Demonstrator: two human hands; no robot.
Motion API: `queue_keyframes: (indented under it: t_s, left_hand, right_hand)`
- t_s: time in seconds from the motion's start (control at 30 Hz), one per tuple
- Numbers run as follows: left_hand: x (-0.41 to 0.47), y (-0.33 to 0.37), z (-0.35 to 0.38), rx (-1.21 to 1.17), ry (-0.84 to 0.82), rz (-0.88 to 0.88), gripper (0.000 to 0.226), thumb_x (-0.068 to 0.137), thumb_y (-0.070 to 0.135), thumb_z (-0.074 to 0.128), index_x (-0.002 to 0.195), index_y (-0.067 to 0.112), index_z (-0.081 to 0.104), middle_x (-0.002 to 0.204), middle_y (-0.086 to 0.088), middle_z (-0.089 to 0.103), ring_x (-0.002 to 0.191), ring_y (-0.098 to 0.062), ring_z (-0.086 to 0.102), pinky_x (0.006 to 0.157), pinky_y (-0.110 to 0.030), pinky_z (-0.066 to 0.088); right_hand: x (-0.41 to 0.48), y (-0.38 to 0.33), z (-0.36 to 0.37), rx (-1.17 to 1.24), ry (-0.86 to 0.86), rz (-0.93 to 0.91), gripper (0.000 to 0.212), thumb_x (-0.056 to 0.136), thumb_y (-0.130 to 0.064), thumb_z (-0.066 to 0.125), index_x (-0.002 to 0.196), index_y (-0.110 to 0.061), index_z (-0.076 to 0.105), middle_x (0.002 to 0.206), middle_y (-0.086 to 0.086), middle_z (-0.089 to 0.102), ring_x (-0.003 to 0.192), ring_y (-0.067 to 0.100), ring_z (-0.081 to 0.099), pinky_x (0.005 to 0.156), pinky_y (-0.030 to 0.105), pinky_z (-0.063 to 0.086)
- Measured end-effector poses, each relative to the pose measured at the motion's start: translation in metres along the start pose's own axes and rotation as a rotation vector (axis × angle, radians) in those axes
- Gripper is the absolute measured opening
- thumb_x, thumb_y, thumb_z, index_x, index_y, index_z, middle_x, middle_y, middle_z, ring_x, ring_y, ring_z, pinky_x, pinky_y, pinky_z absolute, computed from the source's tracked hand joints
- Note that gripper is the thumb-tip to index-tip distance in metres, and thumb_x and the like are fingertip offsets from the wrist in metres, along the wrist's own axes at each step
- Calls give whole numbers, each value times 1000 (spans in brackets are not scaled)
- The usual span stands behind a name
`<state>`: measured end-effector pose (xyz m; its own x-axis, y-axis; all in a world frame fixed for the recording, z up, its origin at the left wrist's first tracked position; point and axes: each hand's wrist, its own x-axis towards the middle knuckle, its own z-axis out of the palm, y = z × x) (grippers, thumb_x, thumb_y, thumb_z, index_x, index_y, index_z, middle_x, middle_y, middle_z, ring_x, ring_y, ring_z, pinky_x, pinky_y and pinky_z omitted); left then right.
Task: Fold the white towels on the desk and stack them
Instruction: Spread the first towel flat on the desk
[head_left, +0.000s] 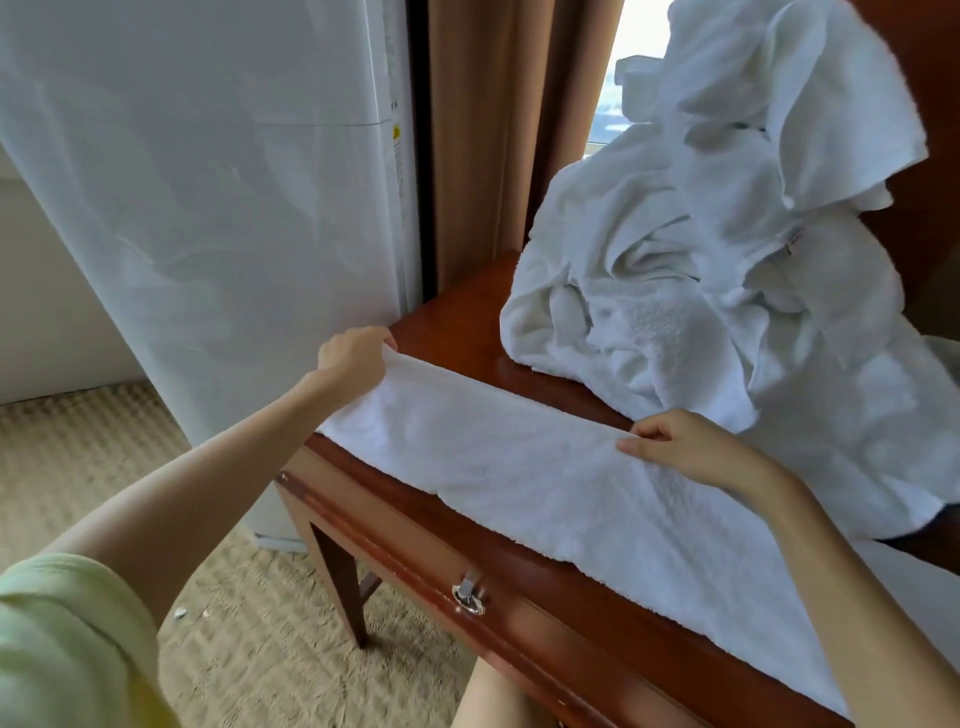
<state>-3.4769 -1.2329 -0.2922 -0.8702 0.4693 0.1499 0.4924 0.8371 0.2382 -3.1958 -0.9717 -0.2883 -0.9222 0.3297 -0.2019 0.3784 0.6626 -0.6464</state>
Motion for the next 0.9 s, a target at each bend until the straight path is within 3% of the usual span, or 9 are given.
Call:
queue_keyframes:
  t_s: [0.07, 0.17, 0.27, 0.37, 0.47, 0.57, 0.63, 0.73, 0.9]
  left_hand:
    - [-2, -5, 5, -87, 121, -30, 42, 89, 0, 40, 119, 21, 61, 116, -11, 64, 101, -35, 59, 75, -35, 42]
    - [-5, -5, 7, -160, 293, 17, 37, 93, 0, 41, 123, 16, 55, 118, -12, 63, 100, -35, 58, 70, -34, 37]
    - [-8, -3, 13, -75, 93, -59, 45, 92, 0, 40, 134, 15, 45, 126, -15, 55, 110, -36, 52, 79, -40, 39]
    - [-16, 10, 15, 46, 41, -81, 64, 87, -6, 42, 146, 12, 25, 139, -20, 33, 125, -38, 36, 99, -44, 34]
    - [-37, 50, 14, 67, 73, 160, 71, 93, 5, 48, 153, 12, 11, 152, -17, 14, 141, -35, 17, 114, -46, 24]
    - [-78, 107, 25, 66, -90, 513, 55, 102, 28, 40, 152, 16, 22, 159, -10, 8, 147, -27, 9, 118, -50, 17]
    - [-110, 145, 34, 81, -184, 689, 53, 104, 37, 31, 153, 20, 20, 161, -5, 4, 149, -23, 5, 120, -50, 9]
    - [-152, 190, 46, 44, -221, 873, 54, 104, 41, 26, 154, 23, 18, 162, -1, 6, 149, -18, 3, 120, -44, 3]
    - [-198, 239, 55, -165, -196, 1058, 49, 102, 36, 37, 149, 24, 32, 158, 0, 22, 144, -17, 21, 115, -28, 14]
  right_hand:
    - [3, 0, 0, 20, 9, -18, 50, 91, -42, 62, 52, -24, 36, 55, -8, 28, 49, 8, 28, 54, 23, 24]
    - [7, 7, 0, 7, 71, -13, 45, 88, -47, 64, 49, -28, 50, 46, -12, 31, 43, 4, 31, 53, 24, 27]
    - [9, 14, 7, -57, 162, 39, 28, 82, -52, 68, 67, -29, 64, 44, -16, 49, 43, -1, 47, 56, 26, 36]
    - [10, 13, 12, -90, 213, 101, 27, 78, -55, 71, 73, -30, 66, 79, -17, 68, 80, 0, 62, 69, 27, 46]
    - [6, 4, 13, -102, 241, 133, 27, 77, -54, 73, 76, -29, 62, 86, -16, 61, 89, 4, 59, 71, 27, 44]
    - [-9, -3, 19, -231, 357, 98, 29, 81, -52, 69, 85, -26, 57, 78, -14, 58, 74, 8, 59, 59, 27, 39]
    - [-27, -3, 24, -370, 452, 59, 22, 89, -43, 64, 95, -24, 55, 89, -11, 61, 85, 16, 61, 64, 29, 40]
    - [-65, 15, 25, -480, 549, 18, 17, 95, -25, 57, 112, -25, 55, 112, -8, 62, 104, 18, 60, 73, 31, 46]
    - [-146, 72, 8, -587, 548, 144, 47, 92, -2, 51, 128, -31, 56, 125, -13, 57, 115, 13, 54, 73, 29, 43]
